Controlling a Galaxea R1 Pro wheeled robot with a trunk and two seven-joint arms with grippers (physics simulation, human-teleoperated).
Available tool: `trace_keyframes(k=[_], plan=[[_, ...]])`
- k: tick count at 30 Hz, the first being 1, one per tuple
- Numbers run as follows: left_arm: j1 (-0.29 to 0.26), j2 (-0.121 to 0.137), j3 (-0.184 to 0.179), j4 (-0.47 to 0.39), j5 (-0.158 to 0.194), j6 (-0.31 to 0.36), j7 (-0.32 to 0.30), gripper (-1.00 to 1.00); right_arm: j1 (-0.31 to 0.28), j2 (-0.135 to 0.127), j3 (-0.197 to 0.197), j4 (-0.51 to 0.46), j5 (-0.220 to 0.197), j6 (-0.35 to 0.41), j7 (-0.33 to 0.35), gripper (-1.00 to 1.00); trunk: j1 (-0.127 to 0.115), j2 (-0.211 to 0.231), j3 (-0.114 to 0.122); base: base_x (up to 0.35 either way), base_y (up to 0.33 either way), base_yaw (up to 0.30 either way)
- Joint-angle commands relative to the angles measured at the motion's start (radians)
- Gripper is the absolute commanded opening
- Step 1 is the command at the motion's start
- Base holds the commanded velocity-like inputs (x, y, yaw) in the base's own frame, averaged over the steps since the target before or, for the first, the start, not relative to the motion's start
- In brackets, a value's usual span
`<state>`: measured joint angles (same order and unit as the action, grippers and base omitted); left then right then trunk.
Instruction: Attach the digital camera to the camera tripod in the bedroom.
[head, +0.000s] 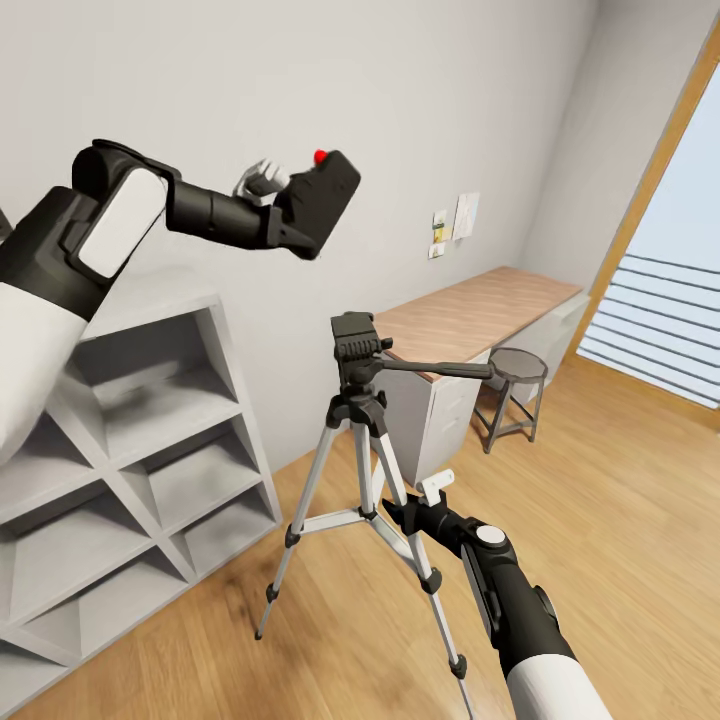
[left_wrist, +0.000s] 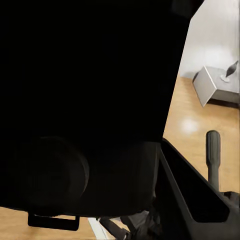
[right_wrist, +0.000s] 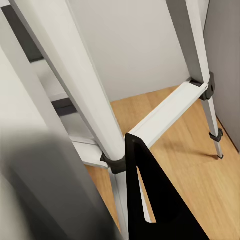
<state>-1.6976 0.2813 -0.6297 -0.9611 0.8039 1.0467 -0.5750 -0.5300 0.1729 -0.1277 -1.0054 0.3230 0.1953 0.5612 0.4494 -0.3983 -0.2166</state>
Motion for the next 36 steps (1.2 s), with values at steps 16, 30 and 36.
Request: trace_keyframes(k=[16,30,36], plan=[[-0.016,-0.009,-0.001,0.014,-0.332,-0.015,-0.164,-1.0,-0.001,0.002,-0.003,0.011,0.086,0.006,0.008,-1.0,0.001,-0.002,-0.002,0.0,0.0,0.0],[-0.016,-0.081,-0.064,-0.002,-0.364,-0.01,-0.163,-1.0,0.0,0.002,-0.003,0.011,0.088,0.008,0.008,-1.0,0.001,-0.002,-0.002,0.0,0.0,0.0],[-0.016,-0.014,-0.213,-0.088,-0.361,-0.01,-0.227,-1.0,-0.001,0.002,-0.003,0.011,0.09,0.011,0.008,-1.0,0.001,-0.002,-0.002,0.0,0.0,0.0]])
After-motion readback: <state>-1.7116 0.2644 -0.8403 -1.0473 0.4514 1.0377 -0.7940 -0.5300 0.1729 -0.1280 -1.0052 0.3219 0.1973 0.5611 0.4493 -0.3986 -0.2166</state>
